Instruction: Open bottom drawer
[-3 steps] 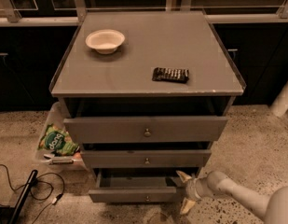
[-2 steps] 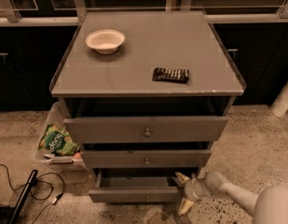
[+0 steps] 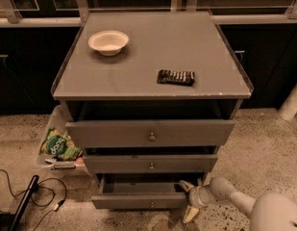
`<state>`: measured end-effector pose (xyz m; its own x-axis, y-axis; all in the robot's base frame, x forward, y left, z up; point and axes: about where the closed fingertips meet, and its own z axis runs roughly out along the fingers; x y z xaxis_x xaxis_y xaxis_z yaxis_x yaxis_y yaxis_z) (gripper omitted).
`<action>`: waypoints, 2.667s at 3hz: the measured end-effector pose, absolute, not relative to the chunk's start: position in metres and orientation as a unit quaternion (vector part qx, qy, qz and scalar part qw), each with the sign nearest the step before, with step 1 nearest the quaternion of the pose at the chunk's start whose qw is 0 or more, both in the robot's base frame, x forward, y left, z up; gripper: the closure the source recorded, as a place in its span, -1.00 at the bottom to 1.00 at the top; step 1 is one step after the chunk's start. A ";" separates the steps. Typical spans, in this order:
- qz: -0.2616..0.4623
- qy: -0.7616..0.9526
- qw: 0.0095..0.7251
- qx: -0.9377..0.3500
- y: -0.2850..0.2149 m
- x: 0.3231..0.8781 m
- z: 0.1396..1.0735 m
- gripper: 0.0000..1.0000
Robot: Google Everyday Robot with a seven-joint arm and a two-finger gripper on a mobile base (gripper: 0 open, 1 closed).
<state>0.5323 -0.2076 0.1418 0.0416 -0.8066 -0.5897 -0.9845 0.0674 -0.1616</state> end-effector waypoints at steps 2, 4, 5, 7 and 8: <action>0.155 0.668 0.283 -0.671 -0.203 0.529 0.154 -0.32; 0.163 0.671 0.280 -0.667 -0.217 0.479 0.166 0.61; 0.163 0.671 0.280 -0.667 -0.217 0.479 0.166 0.56; 0.163 0.671 0.280 -0.667 -0.217 0.479 0.166 -0.37; 0.184 0.660 0.288 -0.669 -0.219 0.468 0.159 -0.97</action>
Offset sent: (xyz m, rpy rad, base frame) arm -0.0048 0.0057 0.0310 -0.0176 -0.0337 0.0320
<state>0.4681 -0.2192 0.1594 0.0608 -0.7774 -0.6260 -0.9892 0.0368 -0.1418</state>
